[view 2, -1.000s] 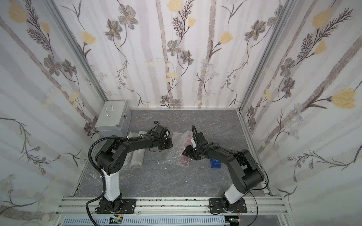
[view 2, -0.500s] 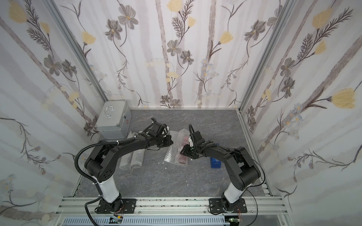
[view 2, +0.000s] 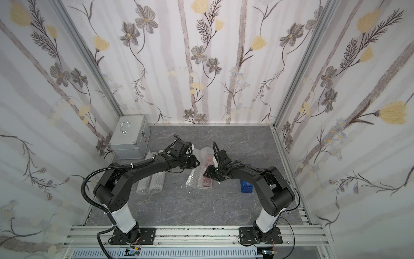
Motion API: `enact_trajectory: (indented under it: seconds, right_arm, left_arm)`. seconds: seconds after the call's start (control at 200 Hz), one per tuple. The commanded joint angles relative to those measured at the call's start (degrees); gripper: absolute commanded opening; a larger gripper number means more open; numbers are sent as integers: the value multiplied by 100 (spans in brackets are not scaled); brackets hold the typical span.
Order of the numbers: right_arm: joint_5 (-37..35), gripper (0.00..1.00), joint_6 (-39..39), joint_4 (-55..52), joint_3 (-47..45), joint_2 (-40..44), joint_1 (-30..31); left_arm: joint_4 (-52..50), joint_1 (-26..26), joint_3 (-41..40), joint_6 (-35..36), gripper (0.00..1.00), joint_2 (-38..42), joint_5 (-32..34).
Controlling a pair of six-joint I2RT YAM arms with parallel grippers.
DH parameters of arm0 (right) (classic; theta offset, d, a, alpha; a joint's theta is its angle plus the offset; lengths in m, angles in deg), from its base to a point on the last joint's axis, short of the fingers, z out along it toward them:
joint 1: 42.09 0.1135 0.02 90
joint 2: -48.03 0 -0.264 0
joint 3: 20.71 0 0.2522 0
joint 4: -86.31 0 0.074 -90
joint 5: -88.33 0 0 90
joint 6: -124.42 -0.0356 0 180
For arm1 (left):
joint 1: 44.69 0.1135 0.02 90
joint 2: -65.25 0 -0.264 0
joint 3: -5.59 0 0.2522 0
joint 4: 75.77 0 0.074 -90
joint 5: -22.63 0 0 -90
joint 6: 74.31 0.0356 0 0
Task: Wrap wine bottles in bubble wrap
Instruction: Wrap the wine bottle in bubble wrap.
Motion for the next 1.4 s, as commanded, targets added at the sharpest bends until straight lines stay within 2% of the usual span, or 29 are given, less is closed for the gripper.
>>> enact_trajectory:
  seconds: [0.0, 0.095, 0.165, 0.27, 0.375, 0.585, 0.829, 1.179, 1.304, 1.399]
  right_arm:
    - [-275, 51, 69, -350, -41, -34, 3]
    - [-267, 51, 67, -338, -45, -23, 5]
    - [-261, 51, 67, -344, -53, -11, 3]
    - [-285, 51, 71, -345, -47, -11, 2]
    - [-273, 50, 77, -354, -43, -40, 4]
    - [-296, 50, 76, -362, -74, 11, -2]
    - [-276, 50, 70, -332, -96, -34, 5]
    - [-281, 50, 110, -320, -70, -63, 6]
    - [-278, 50, 128, -331, -84, -61, -1]
    - [-289, 50, 130, -332, -113, -42, 0]
  left_arm:
    - [-356, 139, 107, 585, 46, 144, 899]
    - [-443, 255, 270, 594, 49, 167, 900]
    - [-326, 254, 345, 462, 46, 84, 429]
    - [131, 114, 328, 1, 33, -158, -312]
    - [467, -76, 439, -245, 19, -495, -759]
    - [96, -123, 852, -163, 11, -1181, -278]
    - [221, -136, 932, -369, 10, -1696, -511]
    - [581, -303, 658, -517, 10, -1437, -850]
    - [225, -247, 628, -263, 18, -1017, -483]
    - [-95, -215, 589, 259, 21, -612, 52]
